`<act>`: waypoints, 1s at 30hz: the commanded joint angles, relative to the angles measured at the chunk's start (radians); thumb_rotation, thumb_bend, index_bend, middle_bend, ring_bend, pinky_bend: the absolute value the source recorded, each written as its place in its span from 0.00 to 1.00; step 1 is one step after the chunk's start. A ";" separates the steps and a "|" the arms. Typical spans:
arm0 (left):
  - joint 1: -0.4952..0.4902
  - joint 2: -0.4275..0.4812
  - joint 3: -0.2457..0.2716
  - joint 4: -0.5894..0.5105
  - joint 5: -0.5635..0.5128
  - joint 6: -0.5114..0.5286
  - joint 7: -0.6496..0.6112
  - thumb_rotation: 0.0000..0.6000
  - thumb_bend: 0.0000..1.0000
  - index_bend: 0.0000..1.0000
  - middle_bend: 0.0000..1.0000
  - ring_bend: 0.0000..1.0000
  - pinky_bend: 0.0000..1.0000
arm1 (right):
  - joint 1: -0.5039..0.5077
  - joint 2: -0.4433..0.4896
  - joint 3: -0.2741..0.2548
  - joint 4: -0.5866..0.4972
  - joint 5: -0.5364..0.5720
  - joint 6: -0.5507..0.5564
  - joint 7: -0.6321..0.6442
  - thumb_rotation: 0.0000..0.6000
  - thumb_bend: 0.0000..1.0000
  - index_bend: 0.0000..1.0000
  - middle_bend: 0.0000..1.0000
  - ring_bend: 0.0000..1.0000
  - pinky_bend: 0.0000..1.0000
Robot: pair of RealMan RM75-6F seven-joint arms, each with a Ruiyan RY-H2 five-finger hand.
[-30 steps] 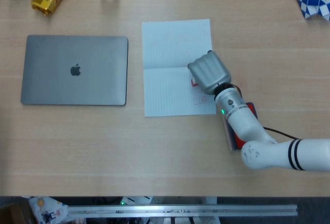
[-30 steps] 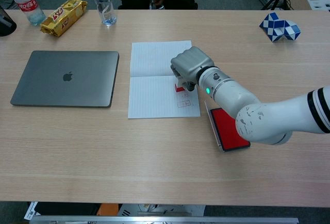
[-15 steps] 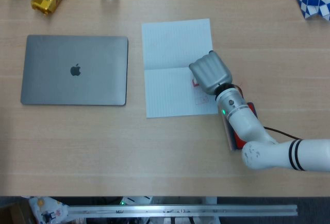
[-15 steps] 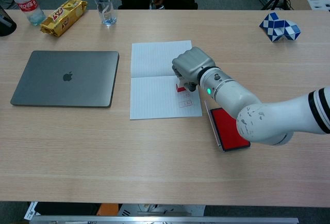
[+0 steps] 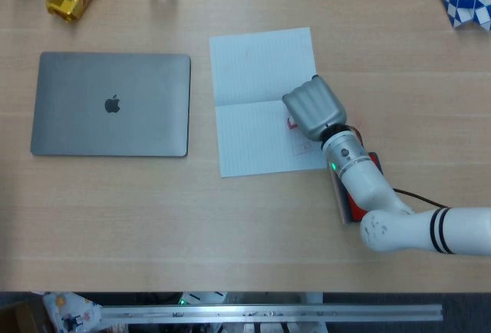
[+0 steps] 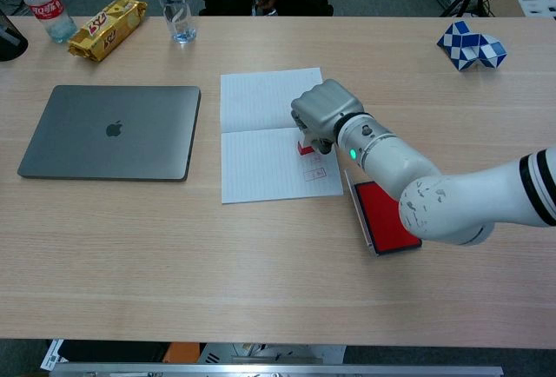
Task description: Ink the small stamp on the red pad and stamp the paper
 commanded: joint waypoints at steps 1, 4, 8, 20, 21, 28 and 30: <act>0.001 0.001 0.001 -0.002 0.000 0.000 0.001 1.00 0.21 0.06 0.00 0.01 0.00 | -0.001 0.000 0.000 -0.002 -0.003 -0.001 0.003 1.00 0.37 0.82 0.71 0.56 0.43; 0.002 0.002 0.000 -0.004 0.002 0.005 0.001 1.00 0.21 0.06 0.00 0.01 0.00 | -0.003 0.001 -0.004 -0.003 -0.004 0.001 -0.002 1.00 0.37 0.82 0.71 0.56 0.43; 0.003 0.003 0.002 -0.004 0.003 0.004 0.000 1.00 0.21 0.06 0.00 0.01 0.00 | -0.006 0.004 -0.002 -0.008 -0.005 0.005 0.000 1.00 0.37 0.82 0.71 0.56 0.43; 0.005 0.008 0.002 -0.011 0.011 0.011 -0.004 1.00 0.21 0.06 0.00 0.01 0.00 | -0.019 0.059 0.025 -0.085 -0.025 0.027 0.037 1.00 0.37 0.82 0.71 0.56 0.43; 0.005 0.009 0.002 -0.013 0.012 0.012 -0.004 1.00 0.21 0.06 0.00 0.01 0.00 | -0.022 0.073 0.029 -0.103 -0.031 0.035 0.042 1.00 0.37 0.82 0.71 0.56 0.43; -0.002 0.010 0.004 -0.025 0.024 0.009 0.008 1.00 0.21 0.06 0.00 0.01 0.00 | -0.059 0.237 0.058 -0.290 -0.063 0.070 0.112 1.00 0.37 0.82 0.71 0.56 0.43; -0.003 0.010 0.005 -0.028 0.025 0.007 0.013 1.00 0.21 0.06 0.00 0.01 0.00 | -0.070 0.277 0.053 -0.328 -0.070 0.073 0.126 1.00 0.37 0.82 0.71 0.56 0.43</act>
